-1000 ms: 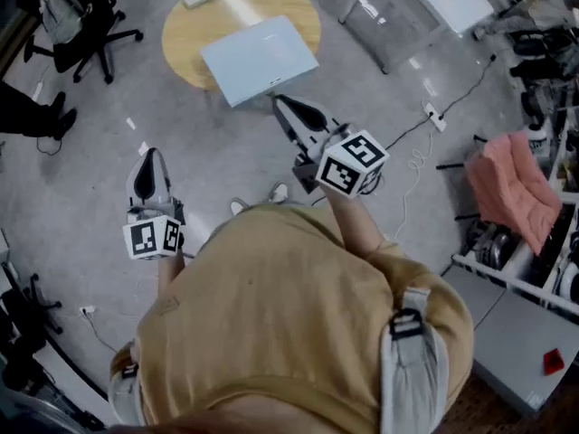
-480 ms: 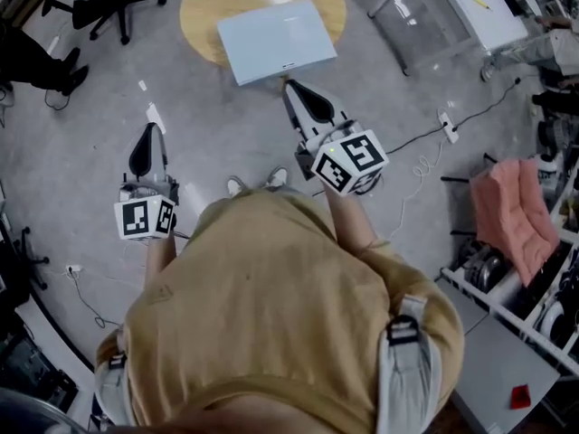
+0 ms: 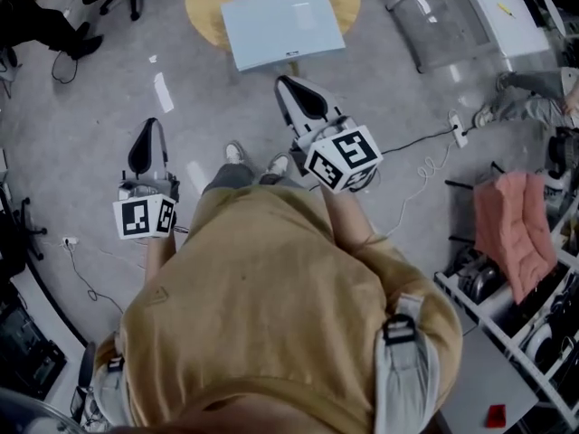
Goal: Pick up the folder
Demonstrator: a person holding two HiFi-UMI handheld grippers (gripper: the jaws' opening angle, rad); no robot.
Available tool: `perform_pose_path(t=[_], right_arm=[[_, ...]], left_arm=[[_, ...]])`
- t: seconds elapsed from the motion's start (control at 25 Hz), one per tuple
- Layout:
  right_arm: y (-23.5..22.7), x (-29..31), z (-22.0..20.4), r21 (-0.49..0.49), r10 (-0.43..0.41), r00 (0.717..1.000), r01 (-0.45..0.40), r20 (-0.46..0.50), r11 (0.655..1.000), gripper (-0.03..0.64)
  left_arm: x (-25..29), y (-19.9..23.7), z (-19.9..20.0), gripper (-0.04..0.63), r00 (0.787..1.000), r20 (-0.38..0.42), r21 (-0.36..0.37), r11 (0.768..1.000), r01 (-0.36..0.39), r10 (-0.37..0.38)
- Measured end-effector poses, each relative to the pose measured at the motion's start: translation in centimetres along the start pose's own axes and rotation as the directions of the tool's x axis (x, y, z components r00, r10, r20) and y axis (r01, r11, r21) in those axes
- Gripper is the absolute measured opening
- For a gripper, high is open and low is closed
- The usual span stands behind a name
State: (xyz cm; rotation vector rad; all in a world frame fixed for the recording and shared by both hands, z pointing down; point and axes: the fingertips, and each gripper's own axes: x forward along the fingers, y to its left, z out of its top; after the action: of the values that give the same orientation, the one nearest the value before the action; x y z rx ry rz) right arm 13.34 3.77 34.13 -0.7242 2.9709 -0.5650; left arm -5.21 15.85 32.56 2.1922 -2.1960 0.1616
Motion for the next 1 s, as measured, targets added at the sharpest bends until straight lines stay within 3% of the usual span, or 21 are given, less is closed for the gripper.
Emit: perform_pose_path(t=[0.16,0.36,0.56,1.0], right_arm=[[-0.1,0.8,-1.7,0.016,0.017,0.999,-0.016,-0.038,1.0,0.002],[0.1,2.1,-2.9,0.013,-0.001,0.997,0.002,-0.078,1.0,0.002],[-0.4,4.0,-3.7,0.02,0.014,0.991,-0.012,-0.132,1.0,0.002],[-4.7,9.0,-2.4,0.038,-0.097,0.983,0.104,-0.154,0.994,0.002]], left_arm=[[0.2,0.7,-0.5,0.003,1.0,-0.016,0.002,1.0,-0.013,0.013],[1.4,1.2,-2.4,0.003,0.999,-0.038,-0.034,0.999,0.014,-0.015],[4.6,2.7,-1.9,0.003,0.999,-0.028,-0.04,0.998,0.039,-0.04],[12.3,7.9,-0.7,0.003,0.994,-0.002,-0.043,0.993,0.107,-0.108]])
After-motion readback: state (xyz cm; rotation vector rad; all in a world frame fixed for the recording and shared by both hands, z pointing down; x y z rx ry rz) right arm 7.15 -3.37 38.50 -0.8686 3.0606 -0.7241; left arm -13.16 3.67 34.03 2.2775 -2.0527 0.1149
